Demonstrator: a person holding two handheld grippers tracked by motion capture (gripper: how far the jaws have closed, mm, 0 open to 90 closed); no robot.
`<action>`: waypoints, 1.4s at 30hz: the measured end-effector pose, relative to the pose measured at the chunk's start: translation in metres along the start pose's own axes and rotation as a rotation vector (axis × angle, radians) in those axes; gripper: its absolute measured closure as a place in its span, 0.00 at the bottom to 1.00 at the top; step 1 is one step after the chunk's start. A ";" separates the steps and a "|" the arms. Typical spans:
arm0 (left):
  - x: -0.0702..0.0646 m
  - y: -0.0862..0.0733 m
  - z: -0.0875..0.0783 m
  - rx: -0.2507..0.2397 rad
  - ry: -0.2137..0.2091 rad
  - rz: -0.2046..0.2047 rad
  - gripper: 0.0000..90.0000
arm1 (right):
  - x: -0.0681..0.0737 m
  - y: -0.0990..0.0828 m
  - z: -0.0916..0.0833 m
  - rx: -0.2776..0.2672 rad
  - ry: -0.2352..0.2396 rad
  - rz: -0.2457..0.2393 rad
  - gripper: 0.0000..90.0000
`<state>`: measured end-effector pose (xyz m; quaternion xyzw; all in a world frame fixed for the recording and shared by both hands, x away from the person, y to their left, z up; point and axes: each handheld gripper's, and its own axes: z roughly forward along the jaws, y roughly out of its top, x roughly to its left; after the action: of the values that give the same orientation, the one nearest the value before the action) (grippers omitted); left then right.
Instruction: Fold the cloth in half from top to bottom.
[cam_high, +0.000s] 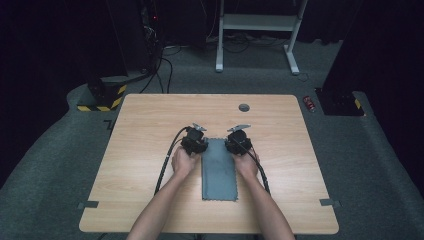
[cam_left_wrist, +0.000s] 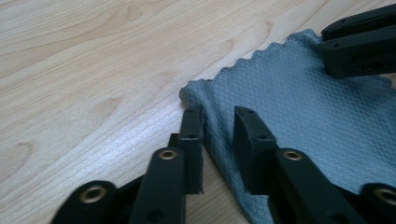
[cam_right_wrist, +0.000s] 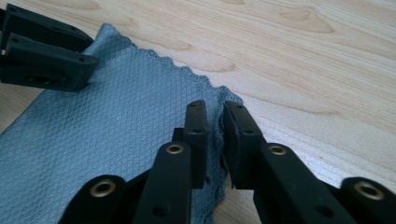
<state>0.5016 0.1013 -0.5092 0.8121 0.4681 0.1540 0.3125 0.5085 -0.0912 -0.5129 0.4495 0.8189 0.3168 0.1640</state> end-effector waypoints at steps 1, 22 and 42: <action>0.000 0.000 0.000 -0.001 -0.005 0.002 0.86 | 0.000 0.000 0.000 0.002 0.007 0.003 0.93; 0.002 0.002 -0.017 -0.020 -0.103 0.044 0.99 | 0.004 0.000 -0.021 0.008 0.052 -0.028 0.99; 0.015 0.034 -0.053 -0.109 -0.121 0.037 0.99 | 0.001 0.028 -0.055 -0.095 0.072 -0.015 0.99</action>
<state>0.5025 0.1210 -0.4476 0.8101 0.4243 0.1356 0.3813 0.4949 -0.1001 -0.4534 0.4233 0.8116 0.3701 0.1583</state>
